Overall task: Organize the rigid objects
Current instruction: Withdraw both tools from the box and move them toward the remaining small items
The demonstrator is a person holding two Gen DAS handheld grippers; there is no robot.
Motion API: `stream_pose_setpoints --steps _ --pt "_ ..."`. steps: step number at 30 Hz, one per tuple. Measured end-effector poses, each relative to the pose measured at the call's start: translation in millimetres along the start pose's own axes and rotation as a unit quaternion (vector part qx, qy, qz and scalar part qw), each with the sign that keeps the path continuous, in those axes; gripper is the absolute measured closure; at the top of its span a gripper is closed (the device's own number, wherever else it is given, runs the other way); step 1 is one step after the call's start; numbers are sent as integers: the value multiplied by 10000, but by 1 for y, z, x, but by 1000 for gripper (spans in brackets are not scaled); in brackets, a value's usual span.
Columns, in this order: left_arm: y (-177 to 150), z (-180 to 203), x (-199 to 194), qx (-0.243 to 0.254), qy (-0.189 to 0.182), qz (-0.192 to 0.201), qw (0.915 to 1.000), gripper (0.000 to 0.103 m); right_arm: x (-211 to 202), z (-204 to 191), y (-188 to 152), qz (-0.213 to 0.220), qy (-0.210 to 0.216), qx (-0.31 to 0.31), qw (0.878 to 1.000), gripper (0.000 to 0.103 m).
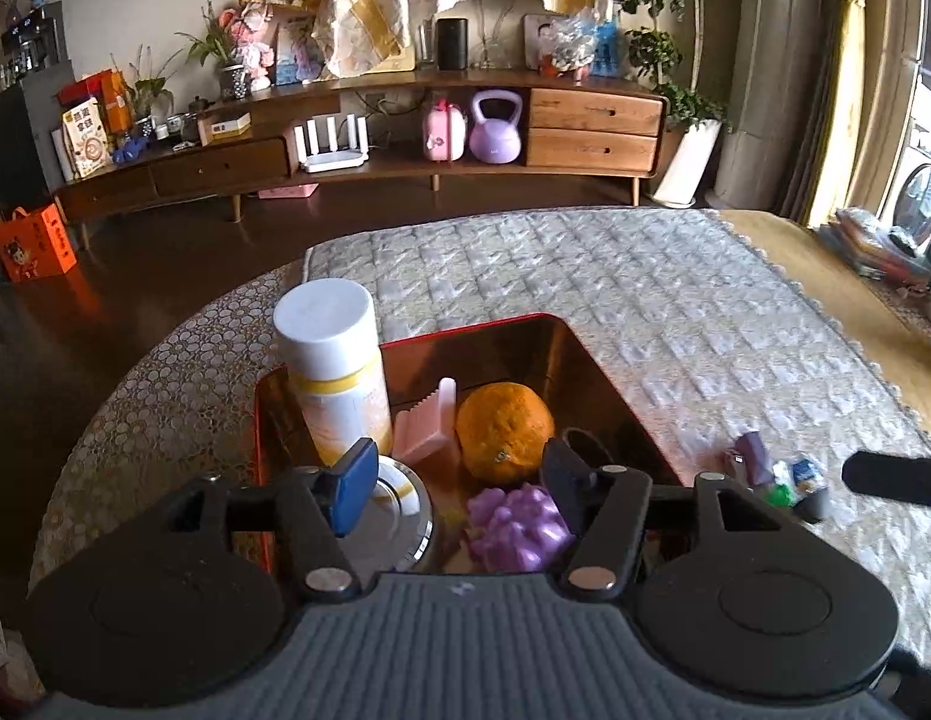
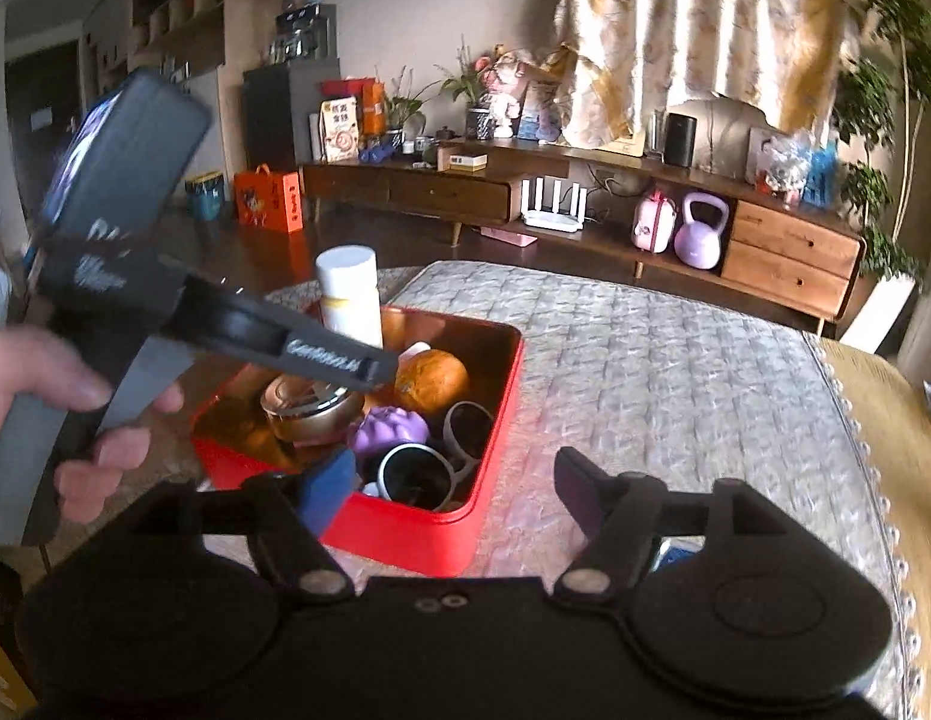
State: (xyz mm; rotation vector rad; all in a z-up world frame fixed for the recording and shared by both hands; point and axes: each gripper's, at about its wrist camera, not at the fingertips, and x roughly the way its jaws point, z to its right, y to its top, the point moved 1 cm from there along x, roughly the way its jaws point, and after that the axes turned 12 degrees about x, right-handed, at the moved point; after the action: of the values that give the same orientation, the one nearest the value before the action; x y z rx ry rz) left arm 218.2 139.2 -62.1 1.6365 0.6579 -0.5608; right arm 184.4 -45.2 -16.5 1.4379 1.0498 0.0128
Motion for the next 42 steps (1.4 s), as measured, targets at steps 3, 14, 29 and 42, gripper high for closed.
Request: stream_pose_setpoints --steps 3,14,29,42 --pt "-3 5 -11 1 -59 63 10000 36 -14 6 1 119 53 105 9999 22" --pt "-11 29 -51 143 -349 246 9990 31 -56 32 -3 324 -38 344 9989 12" --pt "-15 77 -68 129 -690 348 9969 18 -80 80 -27 334 -281 429 9981 0" --pt "-28 137 -51 52 -509 511 9974 18 -64 127 -47 101 -616 310 9976 0"
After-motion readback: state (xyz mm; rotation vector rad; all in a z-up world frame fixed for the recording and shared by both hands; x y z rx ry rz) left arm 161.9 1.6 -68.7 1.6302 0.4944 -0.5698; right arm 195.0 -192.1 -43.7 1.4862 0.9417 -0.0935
